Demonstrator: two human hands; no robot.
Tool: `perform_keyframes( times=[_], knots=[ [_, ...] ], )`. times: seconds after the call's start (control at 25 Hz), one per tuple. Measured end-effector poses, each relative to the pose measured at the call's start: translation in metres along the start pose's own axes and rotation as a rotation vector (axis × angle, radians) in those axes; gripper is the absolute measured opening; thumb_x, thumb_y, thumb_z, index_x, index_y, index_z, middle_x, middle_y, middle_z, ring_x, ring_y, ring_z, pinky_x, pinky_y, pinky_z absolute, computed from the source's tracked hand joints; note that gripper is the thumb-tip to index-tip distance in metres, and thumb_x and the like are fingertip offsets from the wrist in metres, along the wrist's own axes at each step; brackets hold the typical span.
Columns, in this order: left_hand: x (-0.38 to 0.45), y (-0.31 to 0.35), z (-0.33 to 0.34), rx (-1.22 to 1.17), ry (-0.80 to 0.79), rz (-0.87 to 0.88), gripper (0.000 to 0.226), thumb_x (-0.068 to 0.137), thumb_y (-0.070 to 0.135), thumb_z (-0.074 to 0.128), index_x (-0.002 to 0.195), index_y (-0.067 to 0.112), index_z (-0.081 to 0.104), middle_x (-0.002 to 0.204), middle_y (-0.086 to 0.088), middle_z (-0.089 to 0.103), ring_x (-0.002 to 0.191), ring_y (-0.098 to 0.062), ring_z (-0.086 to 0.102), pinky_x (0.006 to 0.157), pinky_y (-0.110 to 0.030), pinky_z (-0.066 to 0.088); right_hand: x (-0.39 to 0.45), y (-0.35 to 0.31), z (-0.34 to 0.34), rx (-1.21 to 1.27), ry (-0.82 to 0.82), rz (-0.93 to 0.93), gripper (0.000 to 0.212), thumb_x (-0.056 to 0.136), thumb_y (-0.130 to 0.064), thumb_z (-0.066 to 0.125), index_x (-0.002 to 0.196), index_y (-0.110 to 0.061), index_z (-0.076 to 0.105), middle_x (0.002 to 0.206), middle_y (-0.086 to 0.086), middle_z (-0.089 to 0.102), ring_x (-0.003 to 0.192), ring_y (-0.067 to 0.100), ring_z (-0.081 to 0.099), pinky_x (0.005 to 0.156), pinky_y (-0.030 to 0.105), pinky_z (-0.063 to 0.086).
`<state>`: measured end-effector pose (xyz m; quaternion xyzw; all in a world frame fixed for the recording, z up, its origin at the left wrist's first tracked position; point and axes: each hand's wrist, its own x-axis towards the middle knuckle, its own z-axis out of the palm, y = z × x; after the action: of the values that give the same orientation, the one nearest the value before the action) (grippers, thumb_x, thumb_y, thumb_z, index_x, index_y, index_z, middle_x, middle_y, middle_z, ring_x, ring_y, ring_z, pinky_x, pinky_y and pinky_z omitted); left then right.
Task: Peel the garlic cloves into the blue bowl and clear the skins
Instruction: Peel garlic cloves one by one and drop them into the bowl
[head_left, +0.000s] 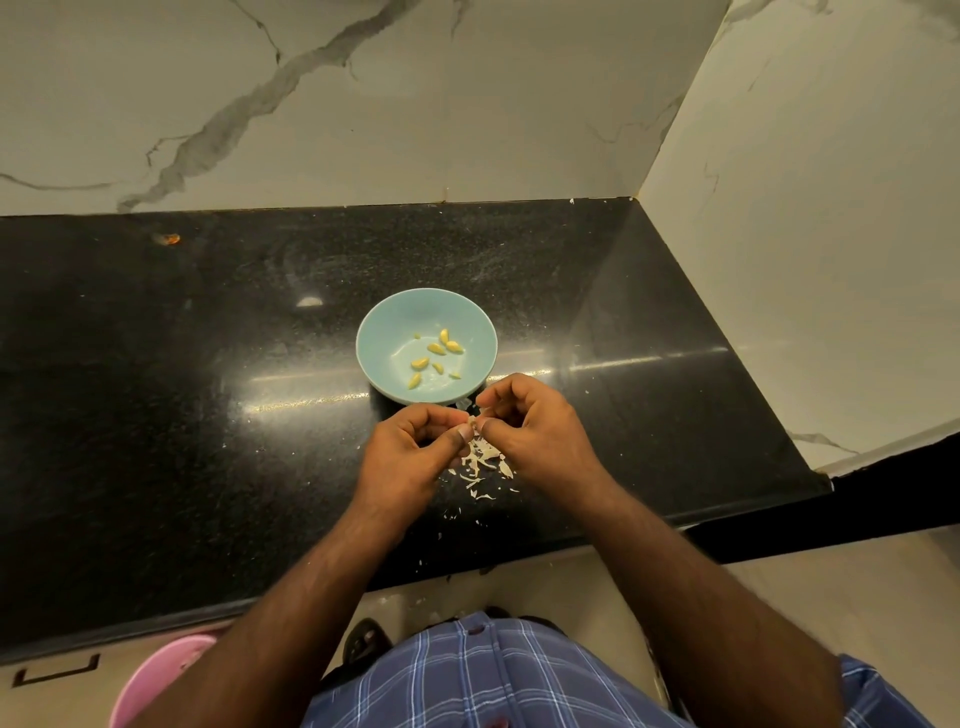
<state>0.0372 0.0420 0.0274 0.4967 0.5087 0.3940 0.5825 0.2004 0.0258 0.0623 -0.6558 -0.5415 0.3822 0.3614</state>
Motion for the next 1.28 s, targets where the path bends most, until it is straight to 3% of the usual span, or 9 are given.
perform_keyframes(
  times=[0.16,0.28,0.48,0.68,0.92,1.12,1.28],
  knots=[
    [0.0,0.001,0.002,-0.074,-0.008,-0.01,0.009,0.091,0.009,0.073,0.099,0.012,0.075,0.086,-0.011,0.076,0.077,-0.022,0.069,0.075,-0.033,0.059,-0.001,0.004,0.0,-0.05,0.004,0.025,0.018,0.087,-0.012,0.071,0.095,-0.027,0.066,0.081,-0.005,0.069,0.074,0.008,0.066,0.072,0.033,0.06],
    [0.001,0.0,0.0,-0.092,-0.02,-0.018,0.009,0.093,0.009,0.07,0.099,0.012,0.077,0.086,-0.012,0.075,0.075,-0.02,0.066,0.072,-0.03,0.057,-0.001,0.009,-0.005,-0.051,0.001,0.009,0.02,0.085,-0.007,0.073,0.098,-0.023,0.071,0.088,-0.008,0.073,0.084,0.006,0.07,0.081,0.033,0.061],
    [0.001,0.0,0.0,-0.173,-0.088,-0.071,0.015,0.09,0.022,0.071,0.098,0.011,0.078,0.084,-0.014,0.073,0.075,-0.02,0.061,0.069,-0.028,0.052,0.002,0.011,-0.007,0.048,-0.066,-0.029,0.026,0.087,-0.021,0.079,0.112,-0.022,0.076,0.104,-0.01,0.075,0.101,0.003,0.069,0.09,0.031,0.058],
    [0.0,0.002,0.002,-0.266,-0.142,-0.11,0.029,0.082,0.029,0.071,0.095,0.004,0.075,0.078,-0.01,0.069,0.069,-0.014,0.059,0.061,-0.022,0.049,0.001,0.014,0.002,0.098,0.025,-0.088,0.015,0.085,-0.012,0.08,0.1,-0.013,0.08,0.094,-0.004,0.078,0.091,0.006,0.073,0.083,0.026,0.06],
    [-0.002,0.003,0.006,-0.357,-0.132,-0.17,0.013,0.096,0.011,0.063,0.092,0.0,0.071,0.072,-0.006,0.066,0.063,-0.009,0.058,0.056,-0.016,0.049,0.0,0.012,0.005,0.124,0.057,-0.114,0.009,0.084,-0.005,0.079,0.089,-0.012,0.078,0.087,-0.002,0.077,0.084,0.008,0.072,0.076,0.023,0.059],
    [-0.002,0.005,0.005,-0.432,-0.097,-0.184,0.016,0.091,0.012,0.067,0.099,0.0,0.071,0.079,-0.009,0.07,0.071,-0.012,0.065,0.064,-0.018,0.055,0.003,0.01,0.005,0.16,-0.008,-0.087,0.012,0.088,-0.01,0.077,0.098,-0.016,0.078,0.094,-0.003,0.077,0.092,0.011,0.073,0.085,0.029,0.06],
    [-0.001,0.005,0.002,-0.431,-0.039,-0.174,0.014,0.088,0.011,0.071,0.101,0.006,0.073,0.088,-0.013,0.074,0.079,-0.017,0.07,0.072,-0.024,0.058,0.002,0.007,0.001,0.165,-0.038,-0.08,0.012,0.089,-0.014,0.077,0.091,-0.026,0.079,0.089,-0.004,0.077,0.087,0.009,0.073,0.079,0.028,0.059]
  ],
)
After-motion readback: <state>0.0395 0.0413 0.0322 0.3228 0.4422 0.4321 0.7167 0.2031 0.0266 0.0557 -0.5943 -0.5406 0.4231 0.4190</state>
